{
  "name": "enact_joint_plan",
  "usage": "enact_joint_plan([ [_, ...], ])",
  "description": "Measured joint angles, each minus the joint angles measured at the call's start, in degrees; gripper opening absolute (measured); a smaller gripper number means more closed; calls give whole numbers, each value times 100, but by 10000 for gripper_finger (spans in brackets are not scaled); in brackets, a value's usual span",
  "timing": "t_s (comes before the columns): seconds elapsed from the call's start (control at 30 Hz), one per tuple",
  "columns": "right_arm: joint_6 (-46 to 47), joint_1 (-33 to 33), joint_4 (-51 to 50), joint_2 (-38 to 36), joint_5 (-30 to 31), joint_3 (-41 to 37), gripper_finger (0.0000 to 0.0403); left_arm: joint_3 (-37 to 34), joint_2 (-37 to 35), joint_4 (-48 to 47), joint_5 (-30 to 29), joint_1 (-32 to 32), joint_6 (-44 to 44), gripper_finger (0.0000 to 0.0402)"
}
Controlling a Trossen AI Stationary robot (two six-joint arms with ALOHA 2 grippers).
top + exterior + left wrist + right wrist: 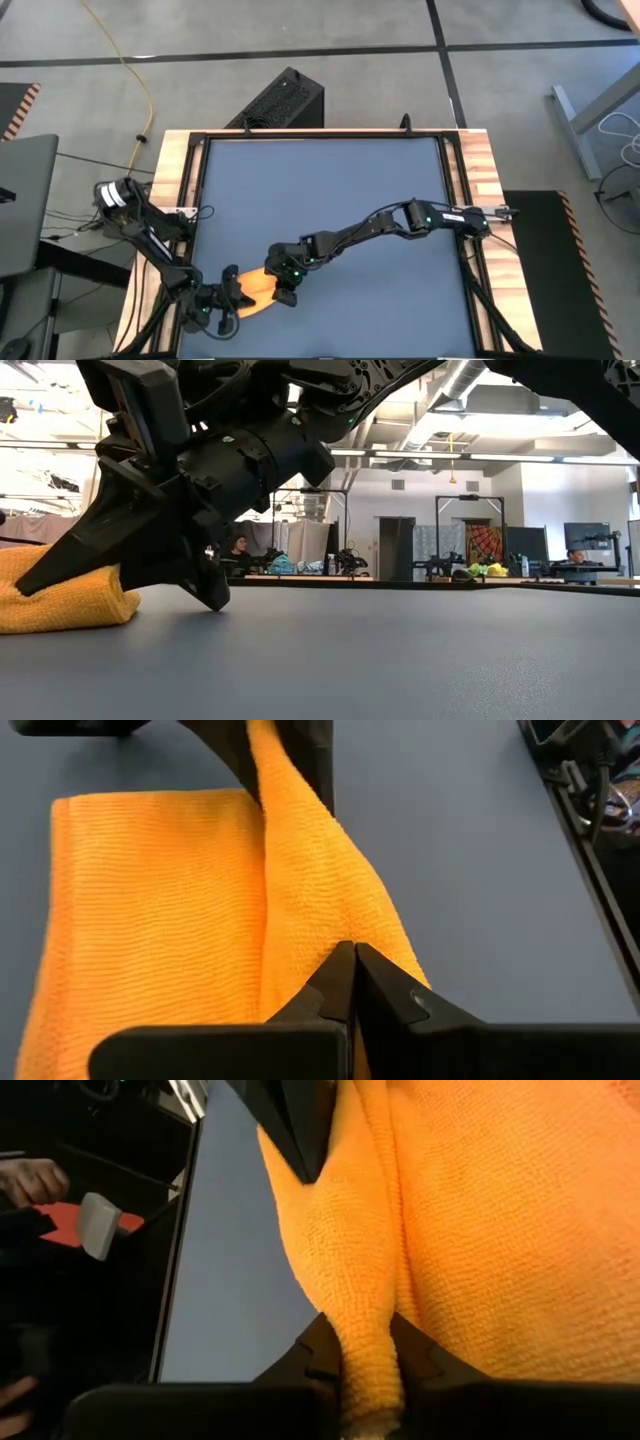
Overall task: Roll towel
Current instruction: Roll the orange microfiber towel
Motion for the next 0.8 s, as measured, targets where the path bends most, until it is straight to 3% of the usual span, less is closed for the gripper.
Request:
enact_joint_plan([
  [0.13,4,-14,7,7,85,32,82,0,97,-1,-7,-2,-52,0],
  [0.5,-29,-294,-639,44,-580,485,210,0,97,6,19,-15,-71,0],
  [0.67,-98,-439,-968,44,-1008,509,233,0,99,-35,-95,-109,-223,0],
  [0.8,-594,-465,-1229,-55,-966,509,234,-2,102,-35,-198,-181,-364,0],
])
